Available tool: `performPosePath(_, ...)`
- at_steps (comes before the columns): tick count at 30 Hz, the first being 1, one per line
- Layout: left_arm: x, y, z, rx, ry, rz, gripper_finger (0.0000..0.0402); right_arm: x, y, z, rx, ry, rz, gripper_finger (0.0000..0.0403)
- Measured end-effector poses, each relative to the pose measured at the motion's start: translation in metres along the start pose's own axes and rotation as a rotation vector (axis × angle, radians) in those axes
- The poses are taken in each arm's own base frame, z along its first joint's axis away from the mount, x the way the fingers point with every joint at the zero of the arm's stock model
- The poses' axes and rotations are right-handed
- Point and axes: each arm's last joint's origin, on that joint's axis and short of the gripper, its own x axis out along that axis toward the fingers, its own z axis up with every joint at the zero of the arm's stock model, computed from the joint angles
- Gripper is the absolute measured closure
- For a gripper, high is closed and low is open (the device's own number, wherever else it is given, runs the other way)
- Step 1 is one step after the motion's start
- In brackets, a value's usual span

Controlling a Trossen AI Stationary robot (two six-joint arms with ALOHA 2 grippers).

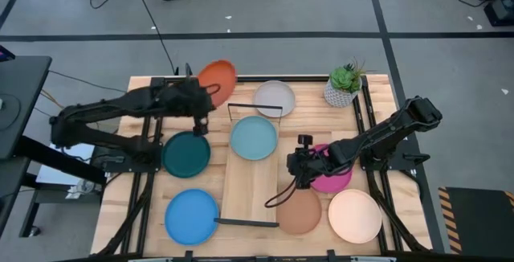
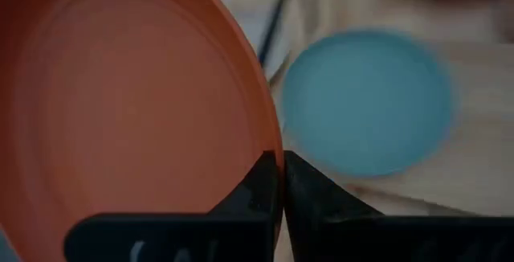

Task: Place and stack plates onto a shelf
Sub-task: Put the orange plate on the shelf

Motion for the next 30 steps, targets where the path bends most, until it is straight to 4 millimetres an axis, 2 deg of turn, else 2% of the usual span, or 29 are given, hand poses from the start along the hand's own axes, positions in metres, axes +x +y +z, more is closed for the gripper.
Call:
performPosePath(4, -0.021, -0.033, 0.009, 0.273, -0.15, -0.165, 0.0387, -0.005, -0.001, -0.006, 0.001, 0.031, -0.041, 0.0281)
performPosePath(9, -0.037, -0.087, 0.012, 0.527, -0.258, -0.375, 0.0387, -0.022, -0.006, -0.014, 0.039, 0.045, -0.116, 0.0281)
performPosePath(14, -0.041, -0.144, 0.013, 0.659, -0.315, -0.493, 0.0382, -0.038, -0.014, -0.019, 0.099, 0.018, -0.174, 0.0281)
performPosePath(19, -0.029, -0.191, 0.001, 0.771, -0.23, -0.548, 0.0385, -0.042, -0.016, -0.017, 0.126, -0.005, -0.166, 0.0281)
performPosePath(23, -0.013, -0.215, -0.011, 0.864, -0.118, -0.514, 0.0387, -0.042, -0.015, -0.016, 0.135, -0.013, -0.152, 0.0281)
performPosePath(30, 0.0, -0.236, -0.025, 0.96, -0.025, -0.498, 0.0386, -0.044, -0.009, -0.013, 0.134, -0.046, -0.096, 0.0281)
